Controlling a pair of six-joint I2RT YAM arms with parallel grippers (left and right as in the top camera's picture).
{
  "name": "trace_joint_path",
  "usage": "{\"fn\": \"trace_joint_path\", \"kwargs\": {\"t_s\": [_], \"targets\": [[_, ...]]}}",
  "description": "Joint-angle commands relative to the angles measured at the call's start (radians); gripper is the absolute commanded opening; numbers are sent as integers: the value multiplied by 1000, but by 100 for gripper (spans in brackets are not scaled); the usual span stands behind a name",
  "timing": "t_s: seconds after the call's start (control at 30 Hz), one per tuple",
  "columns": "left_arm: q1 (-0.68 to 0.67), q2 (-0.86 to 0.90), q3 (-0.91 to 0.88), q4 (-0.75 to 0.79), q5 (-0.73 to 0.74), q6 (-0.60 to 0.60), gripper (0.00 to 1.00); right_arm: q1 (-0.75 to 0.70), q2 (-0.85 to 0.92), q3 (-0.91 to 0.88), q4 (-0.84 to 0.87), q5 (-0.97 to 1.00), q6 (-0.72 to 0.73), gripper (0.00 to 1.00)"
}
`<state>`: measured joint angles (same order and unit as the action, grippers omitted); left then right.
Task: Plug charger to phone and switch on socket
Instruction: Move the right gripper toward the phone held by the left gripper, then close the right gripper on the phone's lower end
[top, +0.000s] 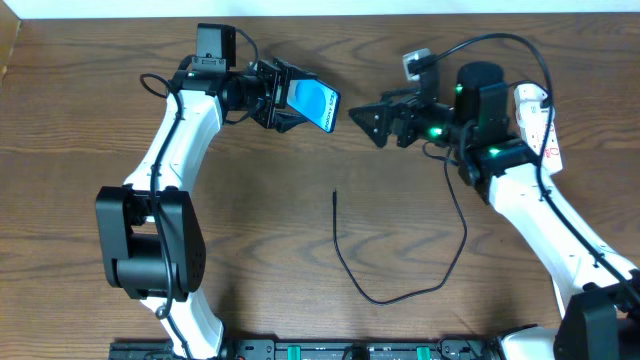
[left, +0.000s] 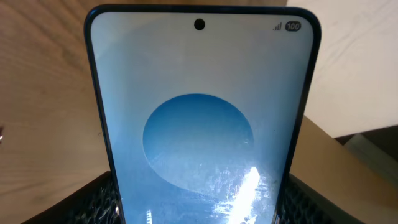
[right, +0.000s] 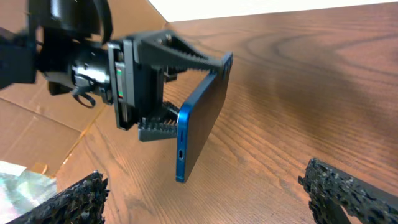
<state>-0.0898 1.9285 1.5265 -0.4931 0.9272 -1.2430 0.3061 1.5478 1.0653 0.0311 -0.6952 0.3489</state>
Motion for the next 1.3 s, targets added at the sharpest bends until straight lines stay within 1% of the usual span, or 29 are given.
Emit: {"fn": "trace_joint_path", "kwargs": {"t_s": [0.0,0.27,0.53,0.7,0.87,1.03,1.27], "targets": [[-22,-41,9,29,2,-39,7,36,10,18,-5,72,6,97],[-80,-41,9,86,2,-106,7,82,10,18,-32,151,6,95],[-135,-41,9,96,3,-110,7,82,10,18,-53,196,7,93],[-158,-41,9,111,3,-117,7,82,10,18,-53,204,26,89],[-178,-41,9,130,3,-136,7,82,10,18,-77,278,70,84],[-188,-41,9,138,3,-155,7,82,10,18,-80,286,74,81],[-209,-41,9,138,3,-173,7,82,10,18,-80,300,84,71]]}}
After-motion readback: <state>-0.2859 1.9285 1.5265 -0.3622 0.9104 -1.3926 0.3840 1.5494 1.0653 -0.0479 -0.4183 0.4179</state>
